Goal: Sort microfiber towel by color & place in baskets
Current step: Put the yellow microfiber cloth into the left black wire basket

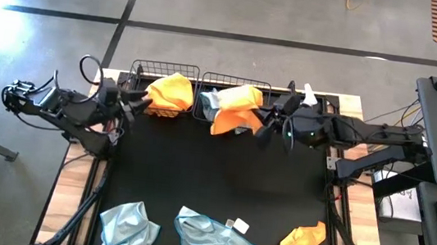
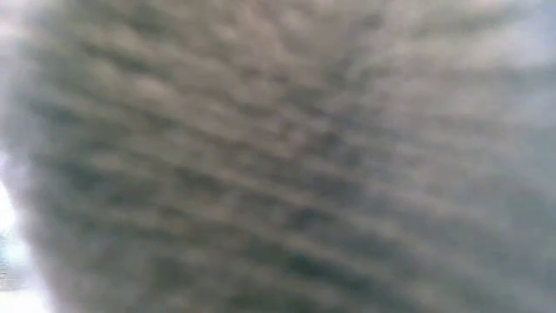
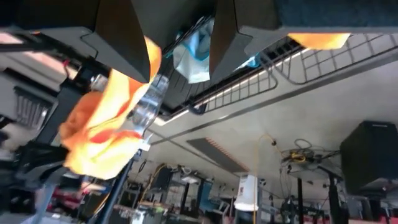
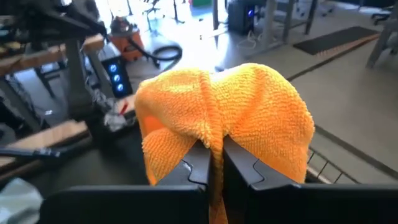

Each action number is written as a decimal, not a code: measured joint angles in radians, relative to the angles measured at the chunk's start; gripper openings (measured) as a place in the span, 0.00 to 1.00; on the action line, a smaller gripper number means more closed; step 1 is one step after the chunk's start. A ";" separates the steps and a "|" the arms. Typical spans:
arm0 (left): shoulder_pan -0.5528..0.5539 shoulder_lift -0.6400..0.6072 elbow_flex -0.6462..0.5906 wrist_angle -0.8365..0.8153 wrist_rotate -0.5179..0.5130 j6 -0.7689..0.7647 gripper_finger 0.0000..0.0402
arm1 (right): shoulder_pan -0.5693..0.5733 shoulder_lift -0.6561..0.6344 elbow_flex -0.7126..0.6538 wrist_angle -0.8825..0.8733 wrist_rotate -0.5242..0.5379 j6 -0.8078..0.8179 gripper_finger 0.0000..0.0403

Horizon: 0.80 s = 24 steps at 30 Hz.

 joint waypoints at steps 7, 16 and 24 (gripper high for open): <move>0.000 -0.003 0.000 0.155 0.000 0.122 0.38 | -0.111 0.000 0.000 0.038 -0.076 -0.015 0.03; 0.000 -0.003 0.000 0.256 0.000 0.226 0.38 | -0.249 0.094 0.021 0.158 -0.342 -0.016 0.03; 0.000 -0.021 0.000 0.261 0.000 0.274 0.38 | -0.286 0.315 0.205 0.155 -0.375 -0.061 0.03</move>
